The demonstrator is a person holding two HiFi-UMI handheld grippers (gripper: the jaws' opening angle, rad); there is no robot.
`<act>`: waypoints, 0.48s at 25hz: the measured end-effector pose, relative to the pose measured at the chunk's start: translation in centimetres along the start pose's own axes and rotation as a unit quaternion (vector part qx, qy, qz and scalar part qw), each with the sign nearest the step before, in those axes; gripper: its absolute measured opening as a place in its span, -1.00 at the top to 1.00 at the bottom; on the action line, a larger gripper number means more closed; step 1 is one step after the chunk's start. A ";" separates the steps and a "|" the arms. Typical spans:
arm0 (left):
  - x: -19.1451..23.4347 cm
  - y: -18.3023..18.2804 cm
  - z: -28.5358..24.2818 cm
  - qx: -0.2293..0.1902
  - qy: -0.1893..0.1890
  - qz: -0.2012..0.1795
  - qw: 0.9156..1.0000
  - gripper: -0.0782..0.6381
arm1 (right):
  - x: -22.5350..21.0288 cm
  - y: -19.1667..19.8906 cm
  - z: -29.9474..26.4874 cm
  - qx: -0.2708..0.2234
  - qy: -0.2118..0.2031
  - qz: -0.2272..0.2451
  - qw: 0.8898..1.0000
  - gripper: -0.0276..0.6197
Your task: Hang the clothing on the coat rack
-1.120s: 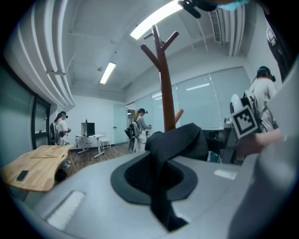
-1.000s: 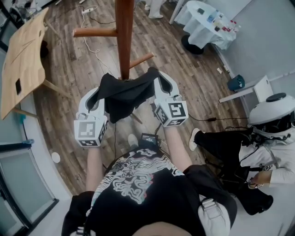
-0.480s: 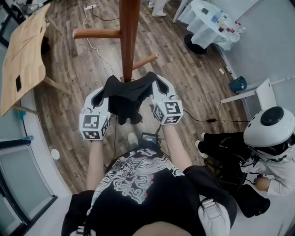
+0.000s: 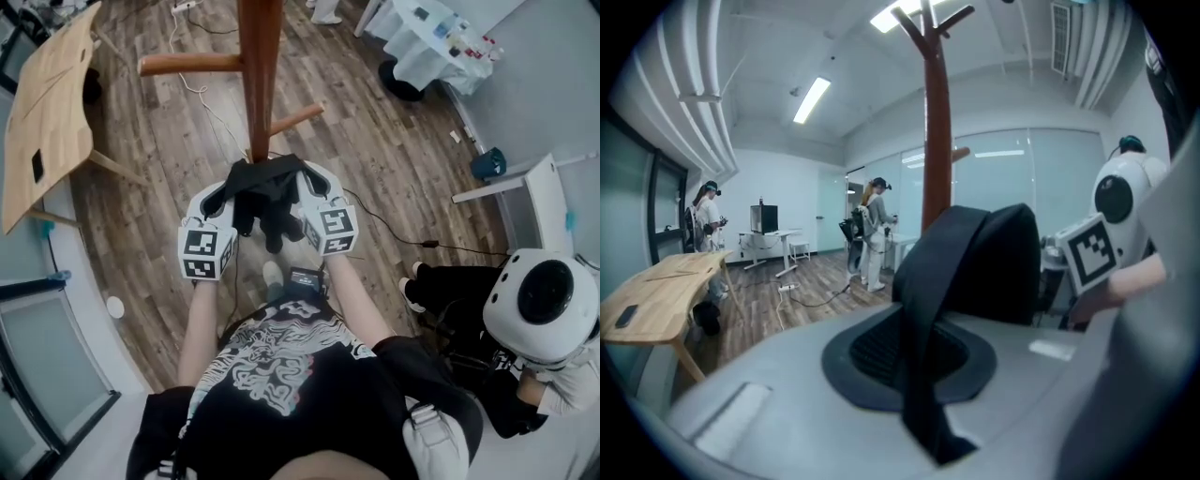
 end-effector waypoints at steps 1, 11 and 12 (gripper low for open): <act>-0.1 0.1 -0.1 0.001 0.001 -0.001 1.000 0.77 | 0.1 0.0 0.0 0.002 0.000 0.001 1.000 0.89; -0.4 1.2 -0.3 0.016 0.035 0.027 0.999 0.74 | 0.7 0.2 1.2 0.018 -0.010 -0.001 1.000 0.73; -0.5 1.2 -0.3 0.017 0.036 0.029 0.999 0.72 | 0.7 0.2 1.4 0.019 -0.011 -0.005 1.000 0.69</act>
Point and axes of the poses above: the fingertips, and each gripper's own axes: z backward along the fingers, x to its left, y out of its underside, the point moved 9 cm from there along z, backward along the fingers, and after that the axes turned 7 degrees about z, right-handed, at the moved point
